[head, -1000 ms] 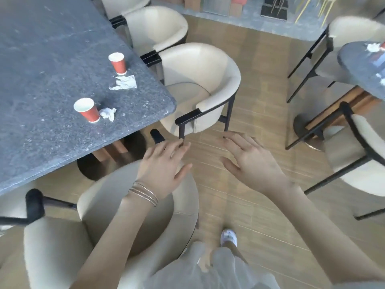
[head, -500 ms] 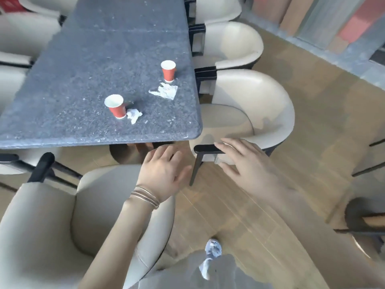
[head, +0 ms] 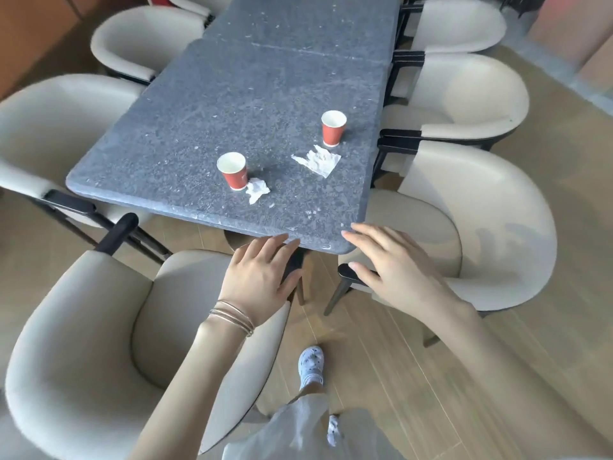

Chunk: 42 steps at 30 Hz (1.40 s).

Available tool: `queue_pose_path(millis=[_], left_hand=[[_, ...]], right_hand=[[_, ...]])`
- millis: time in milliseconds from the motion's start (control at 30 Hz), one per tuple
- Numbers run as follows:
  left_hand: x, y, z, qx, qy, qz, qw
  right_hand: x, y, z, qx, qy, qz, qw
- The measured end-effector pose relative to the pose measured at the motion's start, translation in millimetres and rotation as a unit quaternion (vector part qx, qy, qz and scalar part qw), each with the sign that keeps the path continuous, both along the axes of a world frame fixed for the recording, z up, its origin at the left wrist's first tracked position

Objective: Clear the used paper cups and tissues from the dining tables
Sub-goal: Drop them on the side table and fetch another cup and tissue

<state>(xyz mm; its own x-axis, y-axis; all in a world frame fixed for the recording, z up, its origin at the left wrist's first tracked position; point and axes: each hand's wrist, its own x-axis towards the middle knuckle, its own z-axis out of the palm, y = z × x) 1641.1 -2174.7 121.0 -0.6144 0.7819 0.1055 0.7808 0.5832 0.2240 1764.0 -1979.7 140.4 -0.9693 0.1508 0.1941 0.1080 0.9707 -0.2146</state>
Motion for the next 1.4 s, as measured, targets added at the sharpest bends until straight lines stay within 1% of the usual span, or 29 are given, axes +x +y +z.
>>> queue_pose_path(millis=[167,367,533,667,800,933,1100,1233,1400], left_hand=[[-44,15,-6,0.005,-0.001,0.045,0.999],[-88,37,-3,0.006,0.023,0.055,0.998],[-112,49,-18,0.015,0.044,0.091,0.995],[-126,57,-32,0.010,0.053,0.145,0.988],[-138,67,-37,-0.003,0.020,0.203,0.979],[-154,72,-45,-0.016,0.013,0.230,0.973],[-198,72,-64,-0.042,0.004,0.243,0.969],[-246,74,-85,-0.040,-0.040,0.251,0.966],[-297,75,-113,-0.040,-0.074,0.257,0.963]], right_hand=[[-63,23,-4,0.001,0.002,0.041,0.999],[-121,48,0,0.004,-0.003,0.073,0.997],[-157,66,-11,0.004,-0.030,0.116,0.993],[-182,87,-24,-0.009,-0.049,0.159,0.986],[-205,107,-33,-0.023,-0.048,0.192,0.980],[-233,114,-44,-0.031,-0.071,0.224,0.972],[-268,114,-63,-0.039,-0.085,0.245,0.965],[-307,109,-82,-0.050,-0.111,0.243,0.962],[-347,109,-111,-0.060,-0.126,0.233,0.962]])
